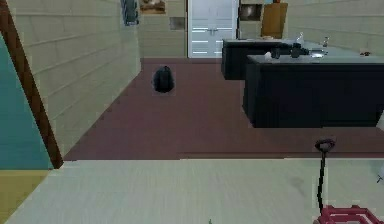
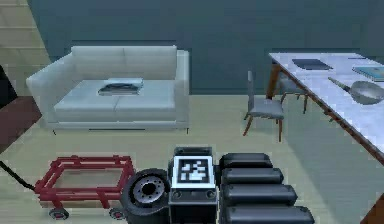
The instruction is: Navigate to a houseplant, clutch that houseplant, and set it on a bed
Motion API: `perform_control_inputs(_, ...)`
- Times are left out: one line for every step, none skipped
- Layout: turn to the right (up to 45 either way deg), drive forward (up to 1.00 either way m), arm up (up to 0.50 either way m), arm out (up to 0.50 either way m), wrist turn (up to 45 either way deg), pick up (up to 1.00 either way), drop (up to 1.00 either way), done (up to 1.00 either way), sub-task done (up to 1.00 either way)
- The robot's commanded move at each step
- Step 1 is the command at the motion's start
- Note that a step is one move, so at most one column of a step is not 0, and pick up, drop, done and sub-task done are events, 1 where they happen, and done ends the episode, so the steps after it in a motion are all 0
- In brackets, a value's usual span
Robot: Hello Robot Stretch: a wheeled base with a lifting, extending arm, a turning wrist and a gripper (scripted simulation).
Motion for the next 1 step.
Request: perform_control_inputs(0.0,0.45,0.0,0.0,0.0,0.0,0.0,0.0,0.0)
